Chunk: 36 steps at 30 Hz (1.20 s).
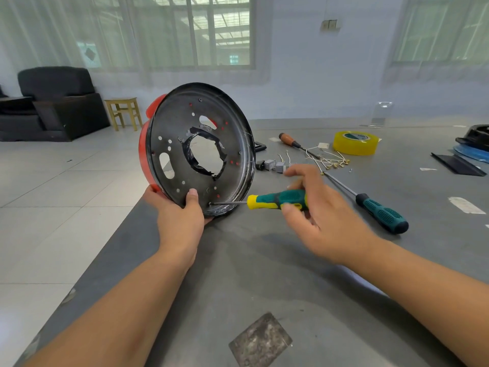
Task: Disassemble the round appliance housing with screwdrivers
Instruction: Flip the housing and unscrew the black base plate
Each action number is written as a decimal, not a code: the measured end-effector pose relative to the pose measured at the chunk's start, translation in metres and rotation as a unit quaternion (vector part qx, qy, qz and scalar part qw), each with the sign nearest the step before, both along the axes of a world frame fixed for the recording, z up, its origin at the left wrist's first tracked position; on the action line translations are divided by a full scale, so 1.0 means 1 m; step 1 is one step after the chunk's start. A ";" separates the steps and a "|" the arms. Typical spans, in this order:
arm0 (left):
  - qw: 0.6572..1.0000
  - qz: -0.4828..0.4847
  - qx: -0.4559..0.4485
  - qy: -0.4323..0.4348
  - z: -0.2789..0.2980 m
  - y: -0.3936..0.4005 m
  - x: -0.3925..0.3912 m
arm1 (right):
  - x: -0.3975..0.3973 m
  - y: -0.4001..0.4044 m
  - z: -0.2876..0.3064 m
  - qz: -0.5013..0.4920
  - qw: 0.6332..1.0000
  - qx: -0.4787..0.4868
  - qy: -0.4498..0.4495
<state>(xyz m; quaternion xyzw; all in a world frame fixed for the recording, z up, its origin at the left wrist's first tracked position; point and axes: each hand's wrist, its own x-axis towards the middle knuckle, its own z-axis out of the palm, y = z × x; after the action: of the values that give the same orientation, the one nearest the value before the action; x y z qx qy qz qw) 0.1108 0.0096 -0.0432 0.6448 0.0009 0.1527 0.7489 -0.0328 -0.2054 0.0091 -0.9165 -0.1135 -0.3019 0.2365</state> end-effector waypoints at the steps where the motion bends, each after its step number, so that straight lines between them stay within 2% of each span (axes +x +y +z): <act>1: 1.000 0.000 0.000 0.001 0.000 0.000 0.000 | 0.001 0.001 0.000 -0.021 1.000 0.014 0.003; 4: 1.000 0.004 0.003 0.001 0.000 0.000 0.000 | 0.004 0.001 -0.001 -0.016 1.000 0.026 -0.001; 7: 1.000 0.002 0.002 0.002 0.000 0.000 0.000 | 0.001 0.002 -0.003 0.025 0.999 -0.006 -0.027; 9: 1.000 0.000 0.005 0.003 0.000 0.000 0.000 | 0.000 0.002 -0.003 0.028 0.998 0.049 -0.006; 11: 1.000 -0.003 0.006 0.004 0.001 0.000 -0.001 | 0.004 -0.002 -0.005 -0.009 0.996 0.083 0.021; 14: 1.000 -0.005 0.006 0.004 0.001 0.000 -0.001 | 0.008 -0.006 -0.006 -0.052 0.998 0.020 0.010; 18: 1.000 -0.010 0.010 0.004 0.001 0.001 -0.002 | 0.005 -0.004 -0.007 0.029 0.996 0.084 0.000; 20: 1.000 -0.011 0.010 0.002 0.002 0.001 -0.002 | 0.006 -0.004 -0.006 0.005 0.993 0.113 0.019; 23: 1.000 -0.009 0.009 -0.002 0.002 0.000 -0.001 | 0.009 -0.007 -0.006 -0.075 0.997 0.034 0.013; 27: 1.000 -0.012 0.006 -0.004 0.002 0.000 -0.001 | 0.006 -0.004 -0.008 0.017 0.998 0.061 -0.017; 30: 1.000 -0.014 0.004 -0.003 0.002 -0.001 -0.003 | 0.005 -0.004 -0.006 -0.001 0.996 0.091 -0.001; 33: 1.000 -0.011 0.009 -0.001 0.003 0.000 -0.003 | 0.007 -0.005 -0.005 -0.046 0.998 0.048 -0.005; 36: 1.000 -0.009 0.013 0.001 0.003 0.000 -0.003 | 0.005 -0.002 -0.006 0.020 0.996 0.081 -0.017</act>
<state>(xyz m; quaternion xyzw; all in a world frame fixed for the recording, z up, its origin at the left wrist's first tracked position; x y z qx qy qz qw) 0.1075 0.0093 -0.0403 0.6550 -0.0064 0.1449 0.7416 -0.0282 -0.2071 0.0030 -0.8867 -0.1109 -0.3205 0.3144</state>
